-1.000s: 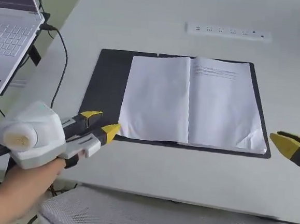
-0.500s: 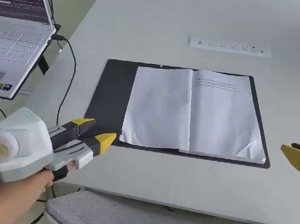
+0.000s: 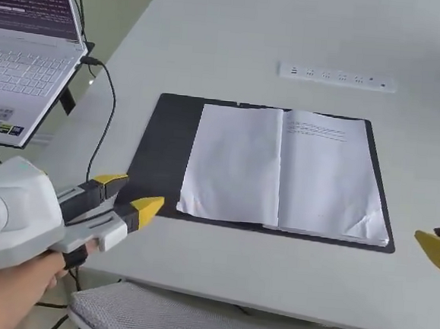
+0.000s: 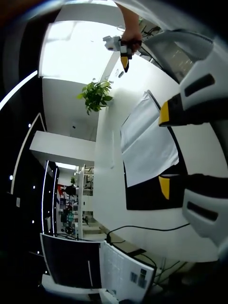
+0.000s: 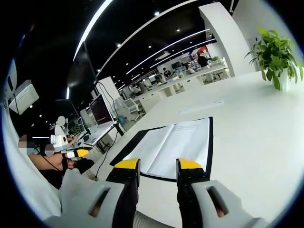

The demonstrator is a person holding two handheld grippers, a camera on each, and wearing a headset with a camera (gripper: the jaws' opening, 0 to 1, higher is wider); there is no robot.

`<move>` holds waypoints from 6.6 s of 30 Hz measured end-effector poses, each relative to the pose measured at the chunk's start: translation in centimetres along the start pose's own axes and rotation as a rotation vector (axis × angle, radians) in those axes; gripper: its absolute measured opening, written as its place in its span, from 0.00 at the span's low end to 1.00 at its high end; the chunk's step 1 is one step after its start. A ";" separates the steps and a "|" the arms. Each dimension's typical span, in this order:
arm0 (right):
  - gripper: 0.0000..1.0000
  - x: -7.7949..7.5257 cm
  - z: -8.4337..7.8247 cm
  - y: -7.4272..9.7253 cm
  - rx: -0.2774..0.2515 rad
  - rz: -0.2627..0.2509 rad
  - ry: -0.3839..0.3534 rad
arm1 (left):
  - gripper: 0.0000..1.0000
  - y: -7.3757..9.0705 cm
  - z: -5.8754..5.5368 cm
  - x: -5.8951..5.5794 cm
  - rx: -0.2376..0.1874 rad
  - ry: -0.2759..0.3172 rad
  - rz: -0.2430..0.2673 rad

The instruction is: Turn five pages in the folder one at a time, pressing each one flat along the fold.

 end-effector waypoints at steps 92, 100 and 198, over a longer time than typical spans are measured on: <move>0.29 -8.4 -3.0 -2.6 0.073 0.014 -0.110 | 0.47 -28.8 -6.6 -20.4 0.132 -0.230 -0.085; 0.29 -8.3 -3.0 -2.9 0.075 0.020 -0.109 | 0.37 -28.9 -6.7 -20.1 0.108 -0.231 -0.091; 0.00 -3.8 2.9 -13.4 0.003 0.115 -0.442 | 0.41 -14.8 0.1 -8.8 -0.040 -0.102 -0.045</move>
Point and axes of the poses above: the centre of the closed fingertips' face, and the gripper's own axes: y roughly backward along the fingers, x roughly to its left, z roughly out of its top, the point moved 10 cm from there along y, roughly backward along the fingers, and after that the axes turned 4 degrees about -y, right-handed, at the moved point
